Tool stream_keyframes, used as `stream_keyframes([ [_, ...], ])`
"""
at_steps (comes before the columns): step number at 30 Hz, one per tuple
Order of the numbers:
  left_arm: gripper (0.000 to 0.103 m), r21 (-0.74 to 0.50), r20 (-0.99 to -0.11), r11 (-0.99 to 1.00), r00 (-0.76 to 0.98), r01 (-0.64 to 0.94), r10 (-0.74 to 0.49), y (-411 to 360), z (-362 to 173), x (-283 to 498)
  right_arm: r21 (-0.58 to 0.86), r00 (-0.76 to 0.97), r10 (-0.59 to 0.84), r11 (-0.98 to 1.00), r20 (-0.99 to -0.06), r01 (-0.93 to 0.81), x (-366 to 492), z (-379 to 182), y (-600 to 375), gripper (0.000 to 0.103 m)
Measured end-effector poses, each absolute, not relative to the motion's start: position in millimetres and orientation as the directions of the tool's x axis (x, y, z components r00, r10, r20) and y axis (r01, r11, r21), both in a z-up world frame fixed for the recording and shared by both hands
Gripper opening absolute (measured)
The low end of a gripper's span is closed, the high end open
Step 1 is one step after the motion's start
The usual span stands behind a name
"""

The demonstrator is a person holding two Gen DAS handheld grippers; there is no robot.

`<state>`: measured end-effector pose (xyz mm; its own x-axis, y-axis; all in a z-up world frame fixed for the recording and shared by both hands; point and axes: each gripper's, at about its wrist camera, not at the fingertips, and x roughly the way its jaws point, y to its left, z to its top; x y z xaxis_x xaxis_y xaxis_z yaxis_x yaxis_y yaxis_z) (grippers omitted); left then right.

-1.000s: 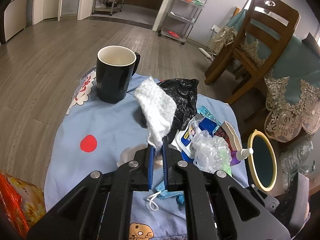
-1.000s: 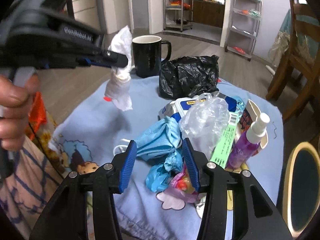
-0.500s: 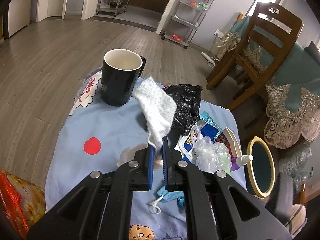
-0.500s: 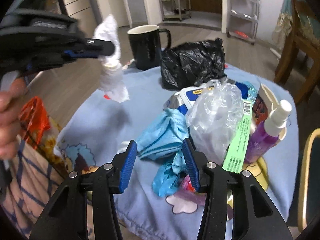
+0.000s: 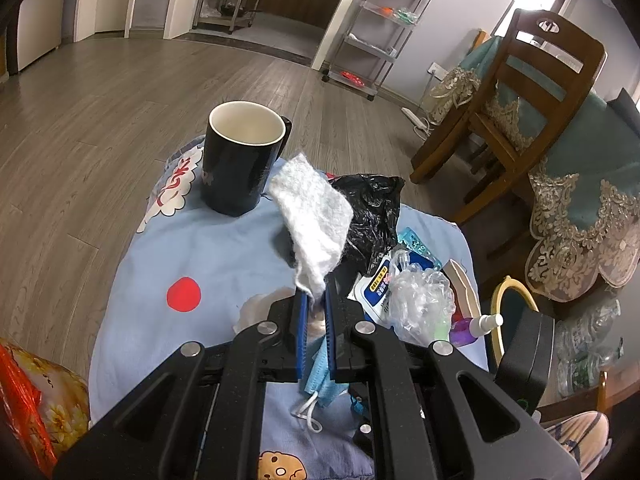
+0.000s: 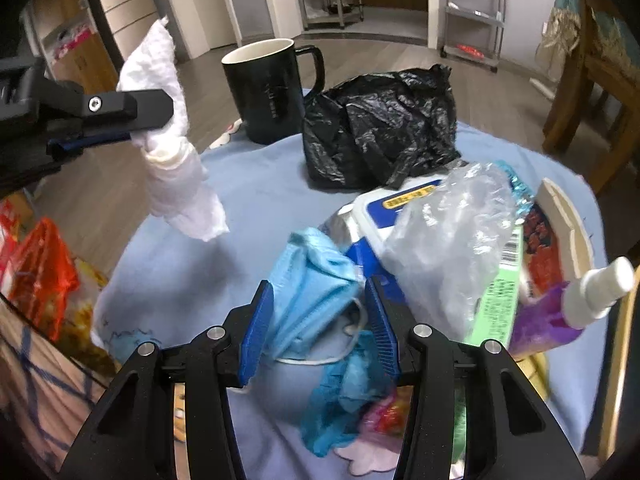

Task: Collect trash
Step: 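Lower the right tool onto the blue face mask and close on it, then carry the mask and tissue over the bin with both tools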

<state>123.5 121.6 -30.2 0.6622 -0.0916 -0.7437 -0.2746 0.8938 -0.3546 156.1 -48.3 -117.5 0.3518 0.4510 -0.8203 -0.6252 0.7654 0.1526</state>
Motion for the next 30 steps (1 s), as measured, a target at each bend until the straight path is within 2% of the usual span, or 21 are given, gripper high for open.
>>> stream_keyframes([
  [6,0.006,-0.357,-0.743,0.892,0.664,-0.278,-0.09,123,-30,123,0.254,0.28,0.485,0.771,-0.828,-0.584,159,-128,-42,0.049],
  [8,0.006,-0.357,-0.742,0.891,0.665,-0.279,-0.089,123,-30,122,0.257,0.268,0.477,0.774,-0.837,-0.578,160,-134,-39,0.035],
  [10,0.006,-0.358,-0.742,0.89,0.665,-0.283,-0.087,124,-30,123,0.259,0.253,0.473,0.773,-0.844,-0.579,159,-138,-34,0.031],
  [20,0.006,-0.362,-0.741,0.883,0.667,-0.299,-0.078,128,-30,122,0.262,0.234,0.47,0.766,-0.851,-0.587,163,-141,-13,0.031],
  [21,0.006,-0.361,-0.741,0.884,0.668,-0.299,-0.077,129,-30,122,0.255,0.233,0.462,0.768,-0.856,-0.588,165,-144,-10,0.029],
  [22,0.006,-0.359,-0.741,0.884,0.668,-0.299,-0.075,129,-30,122,0.252,0.231,0.458,0.769,-0.858,-0.587,166,-146,-9,0.02],
  [23,0.006,-0.358,-0.74,0.884,0.669,-0.301,-0.072,129,-30,122,0.256,0.227,0.46,0.768,-0.859,-0.587,167,-146,-8,0.016],
  [30,0.006,-0.361,-0.717,0.881,0.695,-0.306,-0.053,133,-22,121,0.302,0.265,0.55,0.73,-0.792,-0.613,161,-103,-25,0.01],
])
